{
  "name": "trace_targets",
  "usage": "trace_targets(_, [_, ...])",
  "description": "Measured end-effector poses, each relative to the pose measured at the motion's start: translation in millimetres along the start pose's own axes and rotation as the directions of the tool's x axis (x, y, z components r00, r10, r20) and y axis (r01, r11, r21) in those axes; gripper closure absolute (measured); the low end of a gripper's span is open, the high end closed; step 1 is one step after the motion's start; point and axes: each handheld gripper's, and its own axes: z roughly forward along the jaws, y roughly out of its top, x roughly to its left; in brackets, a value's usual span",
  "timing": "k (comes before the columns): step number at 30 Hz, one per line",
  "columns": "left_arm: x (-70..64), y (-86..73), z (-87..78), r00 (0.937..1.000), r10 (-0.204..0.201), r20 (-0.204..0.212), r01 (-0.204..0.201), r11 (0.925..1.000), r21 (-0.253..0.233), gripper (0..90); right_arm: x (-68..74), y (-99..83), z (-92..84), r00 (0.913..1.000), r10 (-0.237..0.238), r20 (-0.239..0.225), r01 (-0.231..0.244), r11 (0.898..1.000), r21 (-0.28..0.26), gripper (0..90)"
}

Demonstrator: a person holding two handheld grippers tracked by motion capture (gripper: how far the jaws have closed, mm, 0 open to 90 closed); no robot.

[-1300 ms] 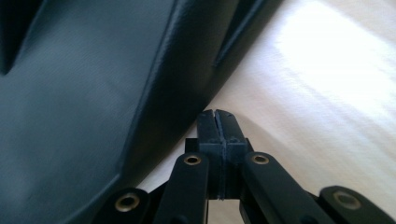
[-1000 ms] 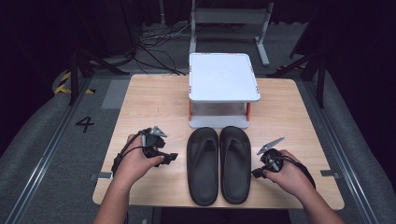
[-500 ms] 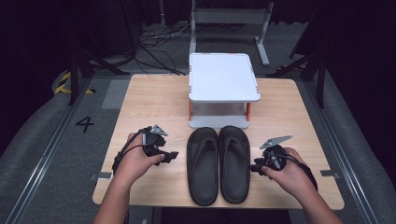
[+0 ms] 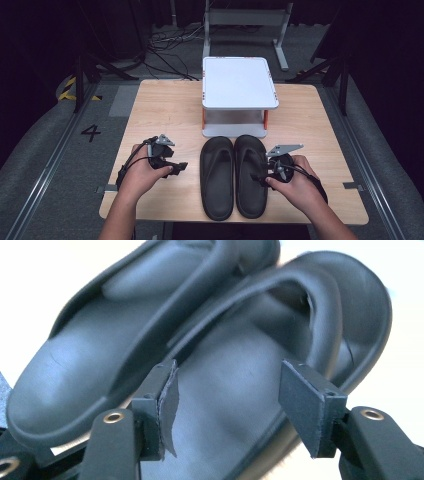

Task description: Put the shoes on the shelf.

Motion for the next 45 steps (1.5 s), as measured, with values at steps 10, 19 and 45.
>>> trace_targets(10, [2.5, -23.4, -13.3, 0.9978, -0.051, -0.043, 0.051, 0.9987, -0.002, 29.6, 16.6, 11.4, 25.7, 0.9996, 0.019, -0.019, -0.018, 1.0, 0.01, 38.8])
trace_targets(19, [5.7, -41.7, -20.5, 0.992, -0.099, -0.078, 0.1, 0.9949, 0.008, 29.6, 22.6, 18.9, 44.6, 0.9983, 0.057, -0.013, -0.057, 0.998, 0.036, 38.5])
trace_targets(45, [9.9, -43.0, -16.1, 0.9893, -0.117, -0.087, 0.12, 0.9924, 0.028, 29.5, 42.7, 21.8, 76.6, 0.9977, -0.044, 0.051, 0.037, 0.989, 0.147, 22.3])
